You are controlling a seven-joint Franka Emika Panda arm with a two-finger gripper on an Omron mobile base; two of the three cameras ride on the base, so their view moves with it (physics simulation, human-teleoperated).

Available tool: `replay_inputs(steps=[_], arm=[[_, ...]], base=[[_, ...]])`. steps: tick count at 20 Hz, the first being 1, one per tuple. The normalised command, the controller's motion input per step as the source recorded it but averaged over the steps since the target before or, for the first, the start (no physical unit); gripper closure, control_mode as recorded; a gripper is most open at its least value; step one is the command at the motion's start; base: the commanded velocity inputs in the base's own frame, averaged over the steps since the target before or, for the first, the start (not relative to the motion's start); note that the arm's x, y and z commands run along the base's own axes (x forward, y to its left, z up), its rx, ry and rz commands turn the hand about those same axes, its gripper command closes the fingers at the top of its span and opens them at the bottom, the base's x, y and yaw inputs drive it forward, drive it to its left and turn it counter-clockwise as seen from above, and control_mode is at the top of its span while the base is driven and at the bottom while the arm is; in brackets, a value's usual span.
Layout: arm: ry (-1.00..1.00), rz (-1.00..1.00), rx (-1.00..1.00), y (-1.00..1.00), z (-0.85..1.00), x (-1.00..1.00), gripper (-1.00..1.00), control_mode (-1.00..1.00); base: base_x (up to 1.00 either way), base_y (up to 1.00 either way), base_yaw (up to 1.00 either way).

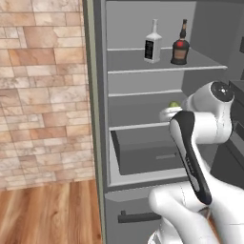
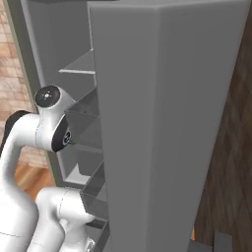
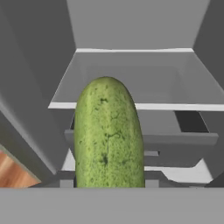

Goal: Place the liquors on the top shelf of the fridge to keep them out of children's reach, and place the cucumber on lower shelves for easy access.

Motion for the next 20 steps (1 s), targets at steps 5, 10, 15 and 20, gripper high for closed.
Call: replay_inputs(steps=[5, 10, 15, 20], arm=[[0.00, 0.00, 0.00, -0.04, -0.32, 0.61, 1.00, -1.00], [0.00, 0.00, 0.00, -0.04, -0.31, 0.63, 1.00, -1.00], [0.01, 0.00, 0.00, -0.13, -0.29, 0.64, 1.00, -1.00], [0.08, 0.00, 0.00, -0.18, -0.22, 0.63, 1.00, -1.00]], base=[[0.00, 0.00, 0.00], [0.00, 0.00, 0.00], [0.00, 0.00, 0.00], [0.00, 0.00, 0.00]])
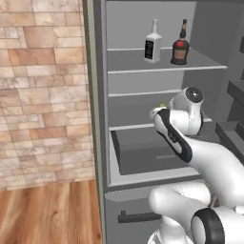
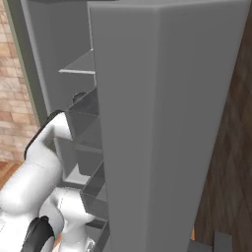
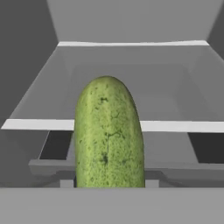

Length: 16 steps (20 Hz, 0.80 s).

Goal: Place the liquors on the top shelf of the fridge to keep them out of children's reach, and place the cucumber on lower shelves for easy access.

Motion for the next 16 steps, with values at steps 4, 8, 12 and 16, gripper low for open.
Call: replay_inputs(steps=[4, 8, 12, 16], arm=[[0.09, 0.00, 0.00, -0.15, -0.22, 0.63, 1.00, -1.00], [0.08, 0.00, 0.00, -0.14, -0.22, 0.64, 1.00, -1.00], [0.05, 0.00, 0.00, -0.12, -0.21, 0.62, 1.00, -1.00], [0.01, 0.00, 0.00, -0.09, -0.20, 0.60, 1.00, -1.00]], base=[[0.00, 0.00, 0.00], [0.00, 0.00, 0.00], [0.00, 0.00, 0.00], [0.00, 0.00, 0.00]])
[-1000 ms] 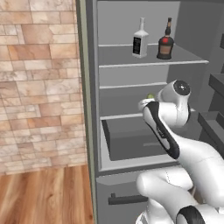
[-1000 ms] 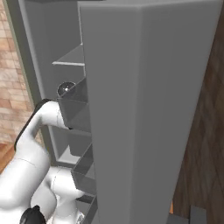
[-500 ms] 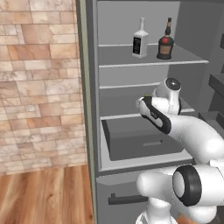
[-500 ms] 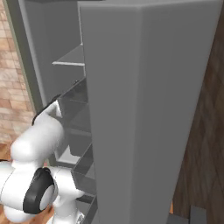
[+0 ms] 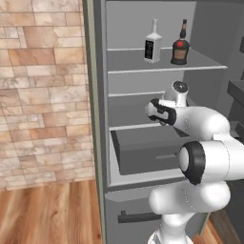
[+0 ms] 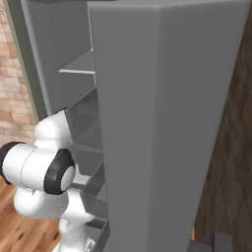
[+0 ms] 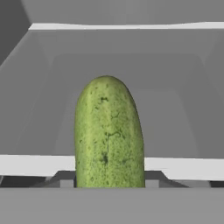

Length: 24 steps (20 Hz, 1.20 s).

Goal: Place the liquors on the top shelf of the fridge to keep them out of children's reach, and place the cucumber on lower shelves for easy access.

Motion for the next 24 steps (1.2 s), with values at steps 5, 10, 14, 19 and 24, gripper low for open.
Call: replay_inputs(steps=[5, 10, 14, 19, 24], arm=[[0.00, 0.00, 0.00, -0.08, -0.24, 0.59, 1.00, -1.00], [0.00, 0.00, 0.00, -0.08, -0.25, 0.59, 1.00, -1.00], [0.00, 0.00, 0.00, -0.04, -0.23, 0.60, 1.00, -1.00], [0.00, 0.00, 0.00, -0.01, -0.25, 0.60, 1.00, -1.00], [0.00, 0.00, 0.00, 0.00, -0.25, 0.62, 1.00, -1.00]], base=[[0.00, 0.00, 0.00], [0.00, 0.00, 0.00], [0.00, 0.00, 0.00], [0.00, 0.00, 0.00], [0.00, 0.00, 0.00]])
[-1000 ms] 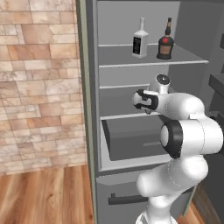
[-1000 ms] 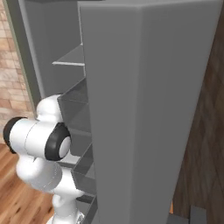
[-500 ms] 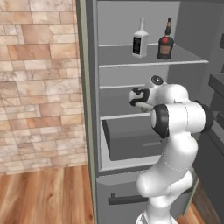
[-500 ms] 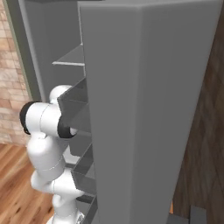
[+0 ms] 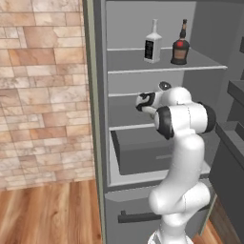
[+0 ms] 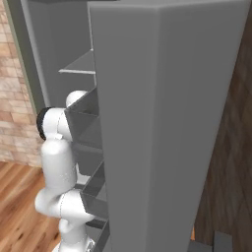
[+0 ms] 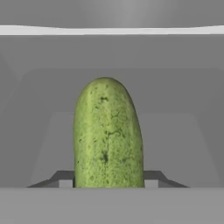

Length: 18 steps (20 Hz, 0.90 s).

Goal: Place the liquors on the top shelf of the fridge to keep them out of children's reach, and place the cucumber on lower shelves for easy access.

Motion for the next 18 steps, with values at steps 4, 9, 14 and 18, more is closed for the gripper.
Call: replay_inputs(steps=[4, 9, 14, 18], arm=[[0.00, 0.00, 0.00, 0.00, -0.22, 0.66, 1.00, -1.00], [0.00, 0.00, 0.00, 0.00, -0.24, 0.64, -1.00, -1.00], [0.00, 0.00, 0.00, 0.00, -0.22, 0.21, -1.00, -1.00], [0.00, 0.00, -0.01, 0.00, -0.03, -0.17, -1.00, -1.00]], base=[[0.00, 0.00, 0.00], [0.00, 0.00, 0.00], [0.00, 0.00, 0.00], [0.00, 0.00, 0.00]])
